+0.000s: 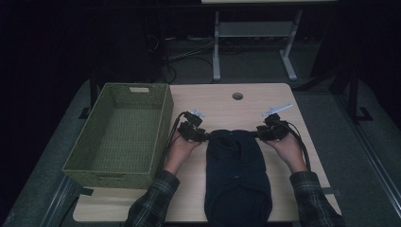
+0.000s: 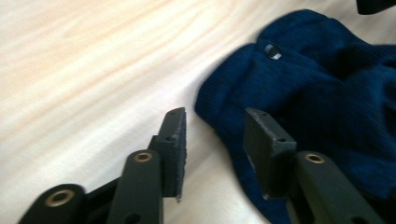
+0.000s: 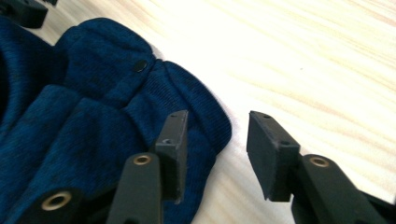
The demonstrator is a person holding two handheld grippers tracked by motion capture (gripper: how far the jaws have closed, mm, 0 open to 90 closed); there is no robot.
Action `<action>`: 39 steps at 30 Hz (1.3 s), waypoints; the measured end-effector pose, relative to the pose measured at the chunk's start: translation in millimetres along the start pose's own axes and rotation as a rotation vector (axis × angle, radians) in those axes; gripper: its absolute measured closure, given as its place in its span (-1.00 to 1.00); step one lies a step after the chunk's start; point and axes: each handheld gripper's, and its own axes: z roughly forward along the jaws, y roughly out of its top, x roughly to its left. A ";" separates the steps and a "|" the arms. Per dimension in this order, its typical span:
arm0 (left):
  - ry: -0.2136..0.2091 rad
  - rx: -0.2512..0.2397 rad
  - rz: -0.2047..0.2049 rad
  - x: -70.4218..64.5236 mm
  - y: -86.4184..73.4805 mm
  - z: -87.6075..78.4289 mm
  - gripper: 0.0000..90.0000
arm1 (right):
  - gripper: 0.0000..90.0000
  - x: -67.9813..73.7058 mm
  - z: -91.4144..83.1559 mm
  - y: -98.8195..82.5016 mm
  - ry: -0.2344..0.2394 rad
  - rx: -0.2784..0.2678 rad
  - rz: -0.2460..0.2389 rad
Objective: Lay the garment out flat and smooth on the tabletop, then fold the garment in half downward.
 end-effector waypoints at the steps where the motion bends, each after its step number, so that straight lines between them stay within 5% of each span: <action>1: -0.002 -0.003 0.001 2.0 1.8 0.9 0.23 | 0.26 -0.4 1.0 1.7 -0.008 -0.002 -0.004; 10: 0.008 0.000 0.012 9.5 5.9 21.8 -0.09 | 0.19 -8.8 21.6 2.6 0.007 -0.015 0.021; 25: 0.006 0.018 0.036 12.0 0.3 39.8 -0.16 | 0.27 -11.6 39.6 -3.6 0.056 0.035 0.045; 39: -0.112 0.013 0.008 12.1 -1.1 40.4 0.72 | 0.71 -5.6 40.2 -2.3 0.074 0.053 0.060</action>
